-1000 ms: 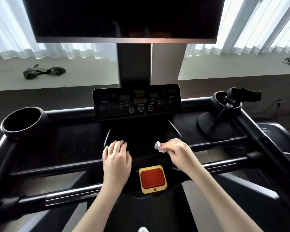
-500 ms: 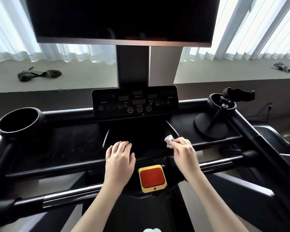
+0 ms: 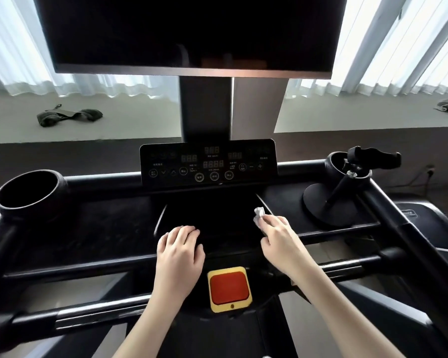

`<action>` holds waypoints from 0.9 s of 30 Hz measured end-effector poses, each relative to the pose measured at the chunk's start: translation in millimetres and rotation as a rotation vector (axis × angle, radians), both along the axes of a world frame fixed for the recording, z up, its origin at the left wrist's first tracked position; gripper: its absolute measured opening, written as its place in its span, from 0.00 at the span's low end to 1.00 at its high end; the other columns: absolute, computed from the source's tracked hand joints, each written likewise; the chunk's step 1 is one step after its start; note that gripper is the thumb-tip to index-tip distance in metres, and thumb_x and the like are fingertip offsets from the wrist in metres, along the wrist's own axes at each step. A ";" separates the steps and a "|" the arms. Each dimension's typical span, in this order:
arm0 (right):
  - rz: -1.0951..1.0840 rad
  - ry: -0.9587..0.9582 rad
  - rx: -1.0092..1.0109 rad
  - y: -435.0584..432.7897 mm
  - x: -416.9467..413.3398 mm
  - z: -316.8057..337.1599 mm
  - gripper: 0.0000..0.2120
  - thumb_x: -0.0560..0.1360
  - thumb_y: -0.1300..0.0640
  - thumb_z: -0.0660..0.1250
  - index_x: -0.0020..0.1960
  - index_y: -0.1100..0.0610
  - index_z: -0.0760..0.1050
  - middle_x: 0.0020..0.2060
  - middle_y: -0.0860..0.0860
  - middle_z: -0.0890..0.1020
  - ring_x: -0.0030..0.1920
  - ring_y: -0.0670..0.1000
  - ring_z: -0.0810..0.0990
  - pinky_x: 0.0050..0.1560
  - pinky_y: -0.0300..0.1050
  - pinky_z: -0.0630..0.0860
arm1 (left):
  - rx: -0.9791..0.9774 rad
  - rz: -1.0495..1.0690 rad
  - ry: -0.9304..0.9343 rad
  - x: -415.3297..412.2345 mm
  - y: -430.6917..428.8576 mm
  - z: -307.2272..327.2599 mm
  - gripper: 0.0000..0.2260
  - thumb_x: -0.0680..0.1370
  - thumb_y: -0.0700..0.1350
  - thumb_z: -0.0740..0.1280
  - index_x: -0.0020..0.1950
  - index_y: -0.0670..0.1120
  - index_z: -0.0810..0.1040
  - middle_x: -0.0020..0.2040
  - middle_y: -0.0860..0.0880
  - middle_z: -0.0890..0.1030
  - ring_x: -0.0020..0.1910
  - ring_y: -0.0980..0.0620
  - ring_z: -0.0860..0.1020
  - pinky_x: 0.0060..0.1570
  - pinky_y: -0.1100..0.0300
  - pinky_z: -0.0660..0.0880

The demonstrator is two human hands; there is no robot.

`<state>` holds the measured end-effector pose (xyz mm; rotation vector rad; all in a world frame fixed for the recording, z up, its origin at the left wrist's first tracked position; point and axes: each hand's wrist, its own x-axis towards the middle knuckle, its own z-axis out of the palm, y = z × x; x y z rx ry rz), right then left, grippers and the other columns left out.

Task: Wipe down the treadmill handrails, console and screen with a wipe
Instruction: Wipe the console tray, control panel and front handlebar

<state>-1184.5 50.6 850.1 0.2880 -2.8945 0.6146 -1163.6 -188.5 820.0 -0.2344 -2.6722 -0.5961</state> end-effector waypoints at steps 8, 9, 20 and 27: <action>0.200 0.102 0.001 18.8 -24.9 14.7 0.06 0.71 0.64 0.70 0.36 0.59 0.82 0.36 0.46 0.81 0.39 0.47 0.73 0.38 0.40 0.71 | 0.013 0.054 -0.009 -6.9 14.7 2.1 0.16 0.74 0.46 0.61 0.56 0.43 0.82 0.55 0.51 0.80 0.59 0.48 0.77 0.61 0.48 0.70; 0.186 0.159 -0.003 19.7 -28.3 10.5 0.05 0.67 0.63 0.73 0.34 0.57 0.83 0.38 0.47 0.82 0.41 0.49 0.76 0.38 0.41 0.73 | 0.022 0.040 -0.021 -9.0 20.0 3.6 0.16 0.74 0.45 0.62 0.57 0.43 0.82 0.56 0.51 0.80 0.60 0.49 0.76 0.62 0.48 0.70; 0.138 0.190 -0.158 9.8 -46.3 -8.6 0.03 0.68 0.67 0.75 0.42 0.64 0.83 0.48 0.53 0.84 0.50 0.56 0.80 0.46 0.38 0.74 | 0.025 0.010 -0.067 -17.0 54.0 5.0 0.19 0.75 0.50 0.56 0.59 0.48 0.81 0.59 0.55 0.78 0.63 0.53 0.72 0.64 0.48 0.68; 0.094 0.248 -0.163 24.7 -69.4 -5.9 0.05 0.67 0.68 0.76 0.41 0.62 0.84 0.42 0.50 0.84 0.46 0.53 0.80 0.41 0.38 0.74 | 0.040 0.016 -0.053 -16.6 54.2 4.2 0.19 0.75 0.49 0.56 0.59 0.48 0.81 0.59 0.56 0.78 0.64 0.54 0.72 0.65 0.51 0.66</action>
